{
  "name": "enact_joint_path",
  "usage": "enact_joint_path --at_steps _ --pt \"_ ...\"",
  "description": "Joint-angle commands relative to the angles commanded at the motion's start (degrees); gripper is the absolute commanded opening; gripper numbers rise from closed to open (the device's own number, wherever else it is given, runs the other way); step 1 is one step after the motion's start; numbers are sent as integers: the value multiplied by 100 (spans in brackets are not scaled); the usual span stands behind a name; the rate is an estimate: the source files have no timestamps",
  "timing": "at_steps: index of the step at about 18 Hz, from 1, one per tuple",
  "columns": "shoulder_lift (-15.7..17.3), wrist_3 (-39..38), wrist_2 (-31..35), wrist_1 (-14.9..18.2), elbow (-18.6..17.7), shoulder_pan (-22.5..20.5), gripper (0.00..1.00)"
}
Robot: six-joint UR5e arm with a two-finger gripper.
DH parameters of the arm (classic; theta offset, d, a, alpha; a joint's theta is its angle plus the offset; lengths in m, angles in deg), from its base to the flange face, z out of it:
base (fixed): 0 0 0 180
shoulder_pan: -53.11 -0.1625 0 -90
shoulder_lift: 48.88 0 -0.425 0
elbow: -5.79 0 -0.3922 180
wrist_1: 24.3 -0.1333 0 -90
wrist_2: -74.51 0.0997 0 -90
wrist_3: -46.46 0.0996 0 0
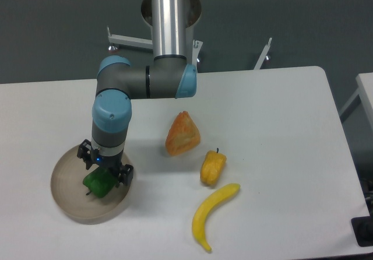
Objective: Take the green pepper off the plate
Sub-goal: 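Close the gripper on the green pepper, then lift the gripped green pepper up off the plate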
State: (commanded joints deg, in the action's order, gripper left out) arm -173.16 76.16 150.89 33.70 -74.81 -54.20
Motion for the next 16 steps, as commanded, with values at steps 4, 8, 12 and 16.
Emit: enact_joint_path --at_steps 4,8,12,16 --pt "-35 0 9 9 17 53 100" --pt "-53 9 0 9 61 62 72" --pt "-53 18 0 9 114 62 47" --pt "-18 26 -9 17 158 53 43"
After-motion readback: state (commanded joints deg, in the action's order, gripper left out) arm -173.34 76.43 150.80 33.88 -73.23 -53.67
